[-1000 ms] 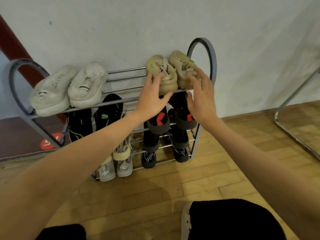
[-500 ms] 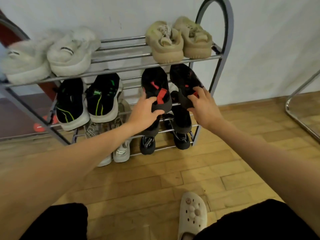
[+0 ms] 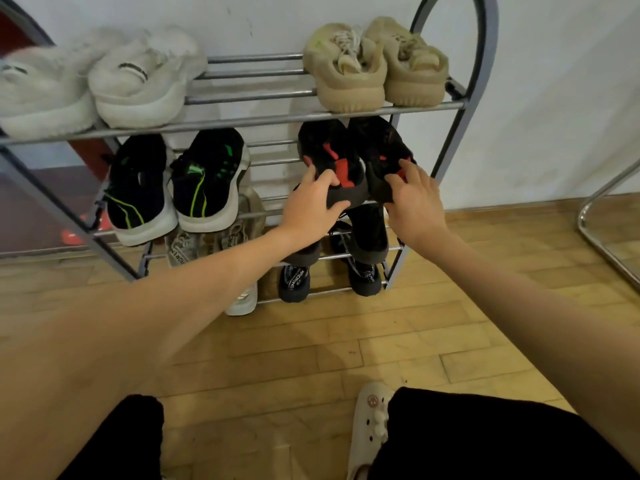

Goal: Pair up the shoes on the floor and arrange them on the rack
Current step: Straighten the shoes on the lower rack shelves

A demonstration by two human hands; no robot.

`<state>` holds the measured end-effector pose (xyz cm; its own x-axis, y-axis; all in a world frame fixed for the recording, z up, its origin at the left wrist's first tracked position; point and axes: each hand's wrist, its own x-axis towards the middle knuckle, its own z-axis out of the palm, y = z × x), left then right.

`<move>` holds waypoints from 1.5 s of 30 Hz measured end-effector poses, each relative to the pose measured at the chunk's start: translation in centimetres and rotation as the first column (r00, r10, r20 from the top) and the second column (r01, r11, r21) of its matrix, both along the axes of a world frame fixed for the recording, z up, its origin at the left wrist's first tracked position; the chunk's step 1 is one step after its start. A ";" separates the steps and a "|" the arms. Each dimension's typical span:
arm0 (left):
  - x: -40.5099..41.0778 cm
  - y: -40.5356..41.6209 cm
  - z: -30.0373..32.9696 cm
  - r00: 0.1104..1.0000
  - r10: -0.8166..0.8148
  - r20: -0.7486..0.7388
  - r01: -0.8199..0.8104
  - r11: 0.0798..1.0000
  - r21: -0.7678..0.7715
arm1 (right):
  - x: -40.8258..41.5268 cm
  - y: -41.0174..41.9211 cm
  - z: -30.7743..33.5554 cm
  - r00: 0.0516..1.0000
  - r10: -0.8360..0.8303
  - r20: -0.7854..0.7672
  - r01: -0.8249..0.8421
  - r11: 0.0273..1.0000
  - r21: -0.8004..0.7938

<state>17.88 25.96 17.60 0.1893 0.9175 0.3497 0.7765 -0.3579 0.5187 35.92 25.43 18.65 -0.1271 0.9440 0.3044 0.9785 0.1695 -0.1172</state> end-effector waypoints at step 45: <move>-28.4 -8.4 1.8 0.951 0.154 -0.267 -0.150 0.988 0.037 | -28.1 -4.1 -0.3 0.942 0.271 -0.197 -0.293 0.951 -0.093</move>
<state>-10.53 17.55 19.41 0.1371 0.9373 0.3205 0.9320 -0.2317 0.2788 7.85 21.34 18.30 -0.3472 0.9082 0.2339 0.8531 0.4094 -0.3234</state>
